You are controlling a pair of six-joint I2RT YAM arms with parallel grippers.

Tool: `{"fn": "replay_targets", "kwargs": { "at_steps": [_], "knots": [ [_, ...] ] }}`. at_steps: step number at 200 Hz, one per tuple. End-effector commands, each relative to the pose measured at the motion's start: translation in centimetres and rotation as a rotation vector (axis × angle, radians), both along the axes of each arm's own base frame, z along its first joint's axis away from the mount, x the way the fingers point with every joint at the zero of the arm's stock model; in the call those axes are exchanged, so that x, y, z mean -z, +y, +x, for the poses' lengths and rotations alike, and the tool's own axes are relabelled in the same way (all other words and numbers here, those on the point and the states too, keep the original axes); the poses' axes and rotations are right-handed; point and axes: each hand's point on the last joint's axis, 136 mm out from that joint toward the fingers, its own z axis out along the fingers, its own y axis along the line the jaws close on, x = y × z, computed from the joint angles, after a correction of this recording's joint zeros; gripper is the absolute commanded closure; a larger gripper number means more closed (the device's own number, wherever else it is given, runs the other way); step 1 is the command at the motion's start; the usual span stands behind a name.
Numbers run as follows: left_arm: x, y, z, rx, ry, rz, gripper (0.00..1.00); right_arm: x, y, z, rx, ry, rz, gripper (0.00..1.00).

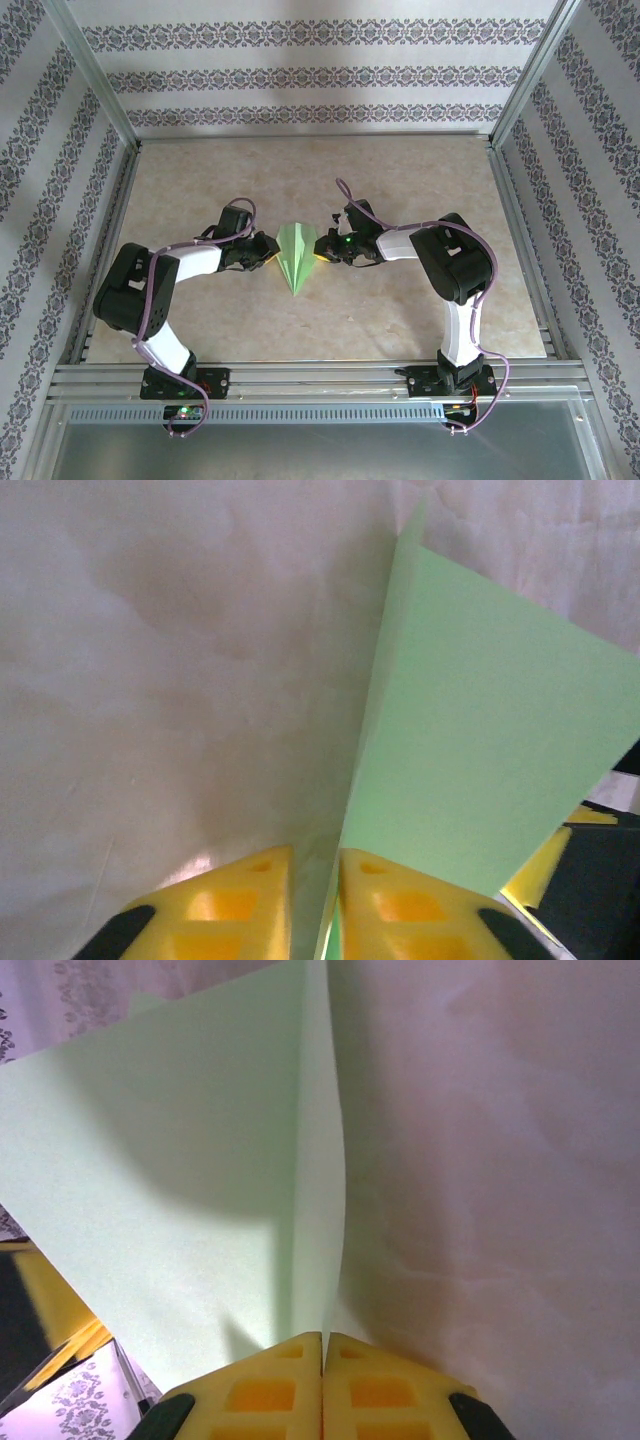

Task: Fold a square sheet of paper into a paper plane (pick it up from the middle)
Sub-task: Turn over a paper plane at the center of the table.

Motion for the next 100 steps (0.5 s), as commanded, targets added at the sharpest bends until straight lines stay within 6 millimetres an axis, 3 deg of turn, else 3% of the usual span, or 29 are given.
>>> {"fn": "replay_targets", "kwargs": {
  "at_steps": [1, 40, 66, 100],
  "knots": [
    [-2.7, -0.4, -0.8, 0.055, -0.047, 0.05, 0.76, -1.3, 0.3, 0.7, -0.015, -0.037, 0.018, 0.93],
    [-3.6, -1.5, -2.5, 0.094, -0.055, 0.102, 0.73, -1.2, 0.5, 0.7, -0.021, -0.03, 0.017, 0.93],
    [-4.3, -3.3, -2.4, 0.136, -0.087, 0.093, 0.72, -1.0, 0.5, 0.6, -0.023, -0.028, 0.014, 0.93],
    [-3.3, -4.6, -2.1, 0.18, -0.069, 0.103, 0.72, -0.9, 0.4, 0.6, -0.022, -0.024, 0.012, 0.93]
  ]
}}
